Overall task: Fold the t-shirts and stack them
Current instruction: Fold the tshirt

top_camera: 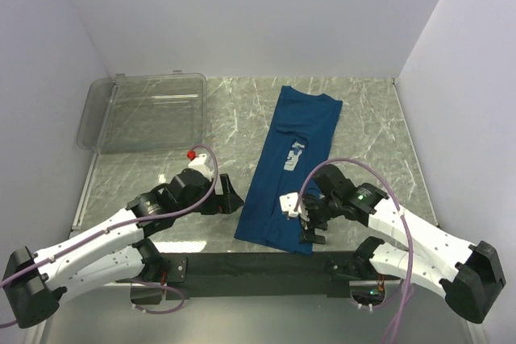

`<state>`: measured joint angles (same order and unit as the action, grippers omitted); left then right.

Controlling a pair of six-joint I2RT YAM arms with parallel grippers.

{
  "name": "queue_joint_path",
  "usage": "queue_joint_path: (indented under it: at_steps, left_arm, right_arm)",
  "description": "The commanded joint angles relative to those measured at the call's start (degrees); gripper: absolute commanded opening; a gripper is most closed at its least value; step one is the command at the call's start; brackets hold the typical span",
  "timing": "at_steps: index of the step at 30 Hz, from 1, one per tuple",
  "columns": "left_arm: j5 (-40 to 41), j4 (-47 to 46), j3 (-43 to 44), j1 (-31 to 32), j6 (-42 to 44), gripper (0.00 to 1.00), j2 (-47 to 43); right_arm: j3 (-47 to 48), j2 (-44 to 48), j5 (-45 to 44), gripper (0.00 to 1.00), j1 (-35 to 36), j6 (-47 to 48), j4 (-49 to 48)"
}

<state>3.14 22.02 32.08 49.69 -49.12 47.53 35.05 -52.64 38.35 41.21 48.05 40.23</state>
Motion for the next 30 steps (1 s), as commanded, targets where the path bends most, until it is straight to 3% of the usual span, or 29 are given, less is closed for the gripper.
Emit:
queue_joint_path:
  at_steps: [1, 10, 19, 22, 30]
  left_arm:
    - [-2.7, -6.3, 0.0, 0.1, 2.5, 0.98, -2.0]
    - [-6.1, -8.9, 3.8, 1.8, 14.2, 1.00, 0.7]
    - [-3.4, -6.7, 7.2, 9.5, 24.8, 0.99, 5.7]
    - [-1.7, -6.5, 6.0, 10.9, 24.3, 0.99, 5.8]
    - [0.8, -10.9, -1.9, 11.7, 12.7, 0.99, -0.8]
  right_arm:
    - [-1.1, 1.3, -2.0, 0.94, 1.4, -0.9, 0.0]
    - [0.8, 3.3, -4.0, 0.93, 1.6, 0.9, 5.4]
    - [3.5, 0.5, -7.1, 0.94, 1.7, 9.6, 12.9]
    - [4.3, 1.4, -6.7, 0.94, 2.1, 8.9, 11.7]
    - [3.0, -1.1, -9.0, 0.94, 6.5, 5.2, 8.4]
